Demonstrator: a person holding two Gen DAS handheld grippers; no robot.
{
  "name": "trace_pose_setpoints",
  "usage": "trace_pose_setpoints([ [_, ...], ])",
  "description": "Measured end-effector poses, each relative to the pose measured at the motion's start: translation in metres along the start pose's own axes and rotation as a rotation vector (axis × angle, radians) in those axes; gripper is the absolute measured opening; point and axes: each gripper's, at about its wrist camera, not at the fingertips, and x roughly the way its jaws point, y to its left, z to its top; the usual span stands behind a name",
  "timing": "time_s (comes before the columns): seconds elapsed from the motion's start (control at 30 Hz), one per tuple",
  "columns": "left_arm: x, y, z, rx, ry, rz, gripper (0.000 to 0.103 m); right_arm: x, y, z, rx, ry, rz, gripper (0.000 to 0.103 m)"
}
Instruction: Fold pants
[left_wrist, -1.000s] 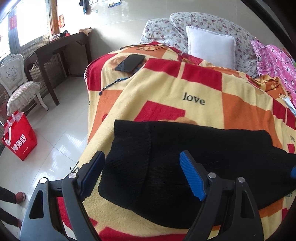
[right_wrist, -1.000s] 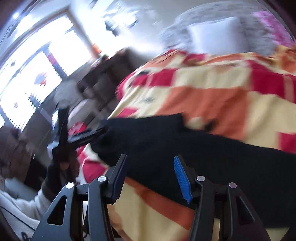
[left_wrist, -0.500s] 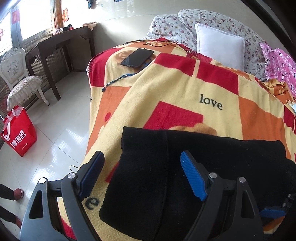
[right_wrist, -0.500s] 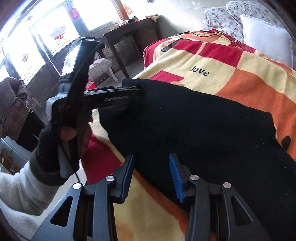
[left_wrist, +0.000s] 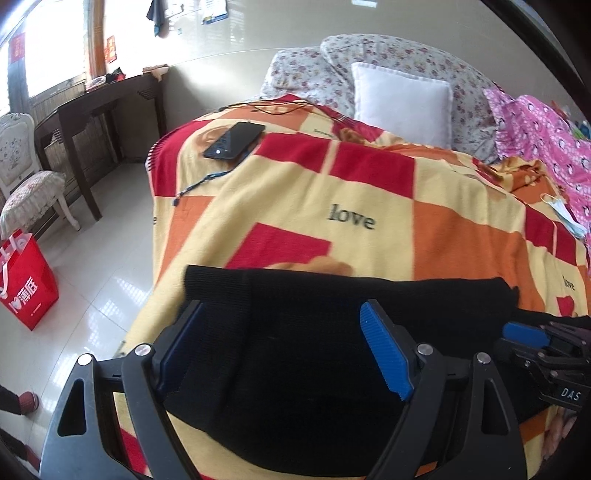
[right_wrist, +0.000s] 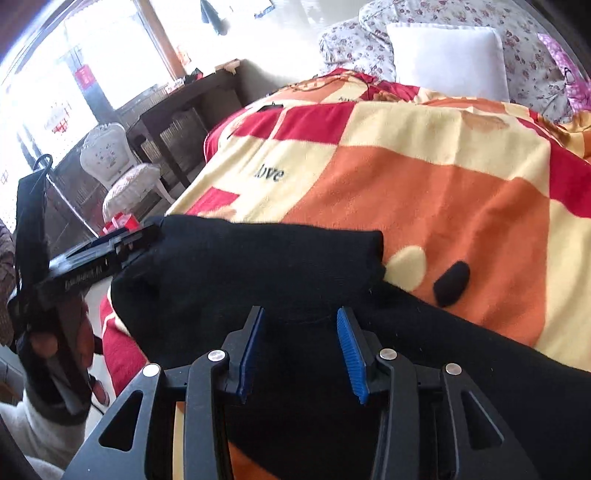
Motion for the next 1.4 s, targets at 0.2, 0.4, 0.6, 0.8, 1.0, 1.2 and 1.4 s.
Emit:
trace_pose_setpoints([
  [0.2, -0.005, -0.024, -0.005, 0.026, 0.008, -0.047, 0.085, -0.028, 0.001, -0.008, -0.001, -0.026, -0.020, 0.052],
  [0.4, -0.002, -0.051, -0.013, 0.055, 0.024, -0.088, 0.085, -0.054, -0.012, -0.037, 0.020, -0.027, -0.072, 0.052],
  [0.6, 0.011, -0.069, -0.026, 0.064, 0.056, -0.103, 0.085, -0.064, -0.029, -0.060, 0.051, -0.032, -0.107, 0.053],
  [0.8, 0.010, -0.079, -0.030, 0.100, 0.049, -0.093, 0.086, -0.083, -0.045, -0.076, 0.086, -0.058, -0.085, 0.053],
  [1.0, -0.004, -0.102, -0.024, 0.137, 0.041, -0.160, 0.086, -0.110, -0.069, -0.089, 0.152, -0.084, -0.133, 0.063],
  [1.2, -0.007, -0.141, -0.021, 0.212, 0.058, -0.243, 0.086, -0.136, -0.103, -0.107, 0.237, -0.113, -0.192, 0.063],
  [1.4, -0.009, -0.192, -0.022, 0.316, 0.087, -0.321, 0.086, -0.166, -0.127, -0.128, 0.315, -0.145, -0.218, 0.063],
])
